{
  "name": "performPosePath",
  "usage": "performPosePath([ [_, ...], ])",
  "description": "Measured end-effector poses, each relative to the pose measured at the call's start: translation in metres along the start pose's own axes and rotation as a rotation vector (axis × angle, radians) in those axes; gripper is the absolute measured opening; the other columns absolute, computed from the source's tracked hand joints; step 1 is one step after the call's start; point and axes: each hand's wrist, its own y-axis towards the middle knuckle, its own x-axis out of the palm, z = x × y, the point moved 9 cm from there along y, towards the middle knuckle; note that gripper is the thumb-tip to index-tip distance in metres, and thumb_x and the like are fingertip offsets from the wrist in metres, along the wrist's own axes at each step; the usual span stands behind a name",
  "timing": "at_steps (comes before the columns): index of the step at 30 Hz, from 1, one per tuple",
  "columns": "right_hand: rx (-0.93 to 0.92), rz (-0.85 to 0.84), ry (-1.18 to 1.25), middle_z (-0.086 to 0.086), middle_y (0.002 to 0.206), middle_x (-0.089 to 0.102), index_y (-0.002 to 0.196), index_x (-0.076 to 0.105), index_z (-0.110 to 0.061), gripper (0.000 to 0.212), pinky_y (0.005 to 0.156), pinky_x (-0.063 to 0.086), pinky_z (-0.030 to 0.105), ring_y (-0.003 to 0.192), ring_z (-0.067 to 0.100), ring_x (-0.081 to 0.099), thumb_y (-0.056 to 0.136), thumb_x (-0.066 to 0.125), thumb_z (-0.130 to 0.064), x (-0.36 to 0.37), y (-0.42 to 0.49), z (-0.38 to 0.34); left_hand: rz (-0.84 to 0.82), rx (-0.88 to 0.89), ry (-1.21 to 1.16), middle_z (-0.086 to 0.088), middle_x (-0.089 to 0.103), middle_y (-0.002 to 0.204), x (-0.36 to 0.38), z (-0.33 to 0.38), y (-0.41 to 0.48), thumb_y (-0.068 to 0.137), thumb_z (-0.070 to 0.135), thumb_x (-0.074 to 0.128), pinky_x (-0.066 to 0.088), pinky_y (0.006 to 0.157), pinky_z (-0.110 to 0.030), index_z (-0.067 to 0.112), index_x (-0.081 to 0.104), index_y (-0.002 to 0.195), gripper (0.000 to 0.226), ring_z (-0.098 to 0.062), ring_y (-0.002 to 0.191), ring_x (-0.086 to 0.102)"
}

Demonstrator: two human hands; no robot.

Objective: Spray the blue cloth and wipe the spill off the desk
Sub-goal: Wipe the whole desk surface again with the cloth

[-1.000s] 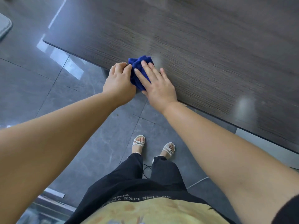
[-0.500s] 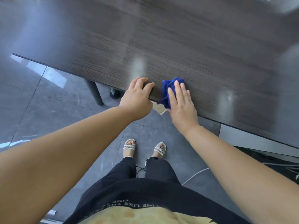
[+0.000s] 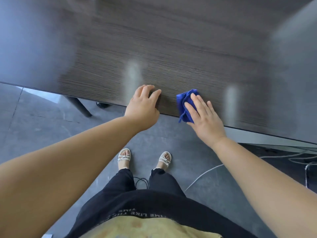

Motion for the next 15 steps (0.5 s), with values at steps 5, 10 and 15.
performPosePath([
  [5, 0.009, -0.042, 0.01, 0.025, 0.141, 0.042, 0.135, 0.035, -0.005, 0.085, 0.105, 0.025, 0.05, 0.129, 0.039, 0.042, 0.066, 0.084, -0.016, 0.002, -0.021, 0.032, 0.01, 0.002, 0.046, -0.006, 0.028, 0.147, 0.018, 0.03, 0.008, 0.085, 0.018, 0.049, 0.018, 0.112, -0.038, 0.017, 0.036, 0.141, 0.058, -0.028, 0.137, 0.018],
  [10, -0.077, 0.037, 0.048, 0.024, 0.14, 0.043, 0.133, 0.039, -0.004, 0.078, 0.106, 0.03, 0.05, 0.129, 0.041, 0.042, 0.07, 0.08, -0.025, 0.003, 0.016, -0.016, 0.019, -0.039, 0.004, -0.001, 0.034, 0.146, 0.017, 0.02, 0.011, 0.084, 0.013, 0.05, 0.028, 0.106, -0.036, 0.018, 0.04, 0.139, 0.056, -0.027, 0.133, 0.027],
  [15, -0.12, 0.072, 0.059, 0.015, 0.145, 0.04, 0.138, 0.037, -0.013, 0.079, 0.109, 0.03, 0.04, 0.134, 0.028, 0.039, 0.075, 0.074, -0.041, 0.008, 0.039, -0.049, 0.058, -0.141, -0.116, -0.003, 0.035, 0.144, 0.01, 0.022, 0.013, 0.089, 0.015, 0.045, 0.026, 0.107, -0.034, 0.016, 0.035, 0.141, 0.053, -0.027, 0.133, 0.025],
])
